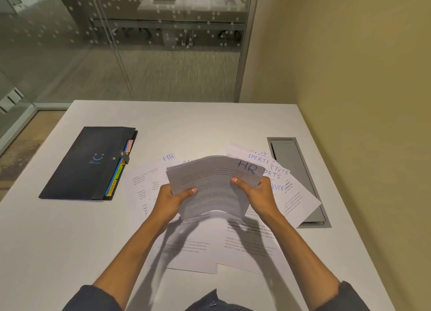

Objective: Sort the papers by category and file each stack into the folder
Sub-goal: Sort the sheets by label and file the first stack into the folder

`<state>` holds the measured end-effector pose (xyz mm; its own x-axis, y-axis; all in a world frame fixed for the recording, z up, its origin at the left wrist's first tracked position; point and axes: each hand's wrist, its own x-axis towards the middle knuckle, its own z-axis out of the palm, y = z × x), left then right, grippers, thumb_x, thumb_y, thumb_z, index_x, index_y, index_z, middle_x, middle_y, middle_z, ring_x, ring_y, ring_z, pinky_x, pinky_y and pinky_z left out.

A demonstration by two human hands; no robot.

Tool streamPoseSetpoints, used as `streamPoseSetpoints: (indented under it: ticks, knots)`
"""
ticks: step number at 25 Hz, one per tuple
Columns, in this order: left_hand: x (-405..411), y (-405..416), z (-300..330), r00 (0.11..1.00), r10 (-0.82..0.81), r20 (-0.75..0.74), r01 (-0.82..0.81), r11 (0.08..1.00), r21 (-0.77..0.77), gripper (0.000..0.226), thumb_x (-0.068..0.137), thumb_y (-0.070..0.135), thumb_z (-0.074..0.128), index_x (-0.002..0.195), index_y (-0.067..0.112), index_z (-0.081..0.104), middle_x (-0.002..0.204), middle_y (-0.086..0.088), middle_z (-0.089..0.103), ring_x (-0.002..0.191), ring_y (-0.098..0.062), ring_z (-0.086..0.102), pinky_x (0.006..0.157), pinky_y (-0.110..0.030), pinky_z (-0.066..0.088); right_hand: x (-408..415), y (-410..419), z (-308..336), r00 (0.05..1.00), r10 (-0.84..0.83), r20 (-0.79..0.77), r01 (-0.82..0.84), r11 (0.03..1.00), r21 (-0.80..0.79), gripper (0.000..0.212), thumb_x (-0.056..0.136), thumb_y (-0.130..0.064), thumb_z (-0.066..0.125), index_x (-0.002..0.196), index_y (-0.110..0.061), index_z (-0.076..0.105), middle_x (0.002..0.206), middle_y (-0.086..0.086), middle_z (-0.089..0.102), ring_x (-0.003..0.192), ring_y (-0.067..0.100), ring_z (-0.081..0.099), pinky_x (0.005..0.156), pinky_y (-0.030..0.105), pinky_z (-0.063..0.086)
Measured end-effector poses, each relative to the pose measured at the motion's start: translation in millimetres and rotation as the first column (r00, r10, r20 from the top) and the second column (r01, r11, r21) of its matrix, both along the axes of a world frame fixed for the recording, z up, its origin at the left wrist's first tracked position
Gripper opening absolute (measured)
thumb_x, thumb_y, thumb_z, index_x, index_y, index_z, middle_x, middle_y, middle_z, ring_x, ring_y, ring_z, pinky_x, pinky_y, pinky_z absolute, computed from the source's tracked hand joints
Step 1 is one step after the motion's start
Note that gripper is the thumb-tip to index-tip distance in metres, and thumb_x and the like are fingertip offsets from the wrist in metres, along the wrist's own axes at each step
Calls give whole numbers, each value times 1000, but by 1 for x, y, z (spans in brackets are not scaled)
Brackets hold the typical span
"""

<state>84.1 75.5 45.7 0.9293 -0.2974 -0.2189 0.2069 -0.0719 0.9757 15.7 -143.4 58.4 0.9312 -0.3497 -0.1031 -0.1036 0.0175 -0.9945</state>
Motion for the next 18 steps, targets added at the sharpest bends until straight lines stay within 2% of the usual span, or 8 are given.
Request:
streamPoseSetpoints:
  ticks: [2, 5, 7, 9, 12, 15, 16, 18]
  knots:
    - [-4, -1, -3, 1000, -12, -6, 12, 1000, 9, 27, 81, 9, 73, 97, 29, 66, 91, 12, 74, 82, -4, 70, 71, -22, 57, -2, 5, -5, 999, 11, -39, -11, 1000, -3, 21, 83, -18, 77, 95, -30, 66, 84, -17, 75, 81, -1, 71, 73, 16, 55]
    - [-7, -3, -5, 1000, 23, -12, -23, 1000, 20, 24, 82, 11, 73, 97, 28, 66, 96, 8, 72, 85, -7, 69, 72, -26, 56, -4, 9, -15, 998, -19, -59, 20, 1000, 6, 28, 80, -22, 80, 103, -28, 65, 95, -12, 74, 90, 4, 71, 80, 20, 56]
    - [-7, -4, -7, 999, 31, -10, -30, 999, 23, 23, 83, 13, 72, 98, 29, 66, 95, 9, 72, 84, -5, 68, 73, -26, 55, -3, 7, -18, 999, -22, -42, 22, 1000, 10, 25, 81, -20, 79, 102, -28, 66, 93, -13, 75, 87, 3, 71, 78, 17, 56]
    - [-7, -5, -13, 997, 55, -47, -53, 998, 35, 20, 84, 14, 72, 97, 27, 66, 96, 6, 71, 89, -11, 68, 74, -28, 55, -3, 7, -24, 997, -4, -71, 4, 1000, 0, 22, 82, -20, 78, 100, -28, 68, 94, -12, 75, 88, 5, 72, 76, 18, 56]
    - [-7, -5, -19, 986, 121, -118, -114, 992, 61, 13, 85, 15, 71, 92, 24, 67, 90, 5, 72, 90, -17, 68, 67, -25, 54, -4, 9, -39, 988, 19, -150, -21, 1000, -11, 21, 83, -19, 77, 102, -23, 70, 98, -4, 75, 91, 16, 73, 74, 23, 57]
    - [0, -3, -13, 980, 164, -111, -164, 986, 12, 13, 86, 12, 69, 96, 21, 68, 82, 10, 73, 76, -7, 71, 59, -17, 54, -5, 11, -44, 986, 23, -165, -35, 997, -72, 17, 88, -21, 73, 104, -14, 73, 92, -2, 76, 83, 15, 74, 66, 24, 56]
    - [3, -1, -9, 973, 190, -130, -193, 981, -11, 14, 87, 10, 69, 98, 19, 68, 83, 8, 73, 75, -6, 71, 61, -18, 55, -4, 12, -44, 986, 27, -164, -39, 997, -68, 17, 90, -22, 71, 103, -12, 73, 89, -1, 77, 79, 15, 74, 64, 26, 56]
    - [12, 5, -6, 959, 199, -200, -213, 976, -49, 19, 86, 11, 69, 105, 14, 69, 93, 0, 75, 85, -13, 73, 73, -28, 59, 3, 15, -44, 983, -3, -185, 7, 1000, 21, 19, 90, -23, 70, 103, -8, 73, 90, 4, 77, 81, 22, 75, 68, 37, 60]
